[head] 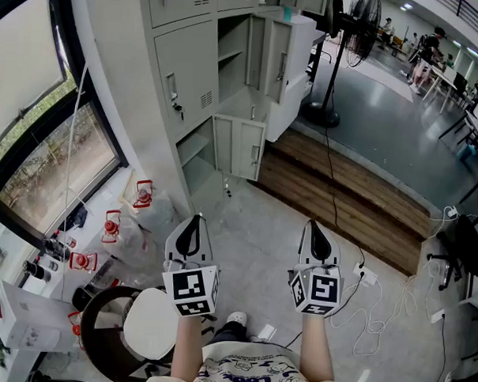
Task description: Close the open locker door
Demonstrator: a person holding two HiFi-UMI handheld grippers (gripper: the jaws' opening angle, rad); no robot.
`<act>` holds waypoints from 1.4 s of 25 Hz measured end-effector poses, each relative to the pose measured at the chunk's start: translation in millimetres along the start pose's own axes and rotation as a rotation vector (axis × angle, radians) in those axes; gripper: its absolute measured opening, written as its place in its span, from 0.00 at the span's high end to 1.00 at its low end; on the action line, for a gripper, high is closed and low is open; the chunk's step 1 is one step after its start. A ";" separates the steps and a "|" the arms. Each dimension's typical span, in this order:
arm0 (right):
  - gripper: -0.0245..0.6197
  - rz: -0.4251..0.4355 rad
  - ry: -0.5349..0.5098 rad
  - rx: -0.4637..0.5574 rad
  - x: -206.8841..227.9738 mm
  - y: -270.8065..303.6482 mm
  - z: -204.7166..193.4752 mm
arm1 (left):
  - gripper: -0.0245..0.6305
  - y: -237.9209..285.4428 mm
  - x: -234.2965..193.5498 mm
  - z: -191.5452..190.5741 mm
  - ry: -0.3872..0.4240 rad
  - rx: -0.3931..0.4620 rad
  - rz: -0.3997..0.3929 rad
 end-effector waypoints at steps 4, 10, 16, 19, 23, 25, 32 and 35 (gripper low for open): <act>0.97 0.001 -0.004 -0.004 0.4 1.1 -0.4 | 0.96 1.9 1.1 0.0 -0.003 -0.001 -0.005; 0.97 0.001 -0.010 -0.006 -2.0 4.4 -0.9 | 0.96 5.7 -3.6 -2.7 -0.010 -0.009 0.000; 0.97 -0.005 0.010 -0.002 -1.7 13.5 -4.0 | 0.96 15.0 -10.5 -4.7 -0.012 -0.011 0.003; 0.96 0.010 0.022 -0.003 -5.5 22.3 -6.9 | 0.96 22.8 -16.9 -5.7 -0.018 -0.012 0.004; 0.84 0.028 0.037 0.000 -12.4 35.0 -9.4 | 0.96 34.3 -25.3 -6.1 -0.020 -0.008 0.002; 0.84 0.026 0.046 0.003 -15.3 41.8 -10.7 | 0.96 41.1 -29.2 -6.6 -0.018 -0.009 -0.003; 0.67 0.065 0.052 -0.006 -32.7 58.5 -13.2 | 0.96 56.1 -43.6 -10.2 -0.011 -0.017 -0.014; 0.67 0.065 0.057 -0.015 -35.7 63.4 -16.6 | 0.96 61.2 -47.0 -13.7 -0.015 -0.028 -0.020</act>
Point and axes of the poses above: the fingertips, and each gripper's own axes: y forward along the fingers, x to its right, z out of its top, the point moved 5 cm from there along -y, backward along the fingers, and after that the axes turned 6 degrees about -y, right-handed, at the moved point
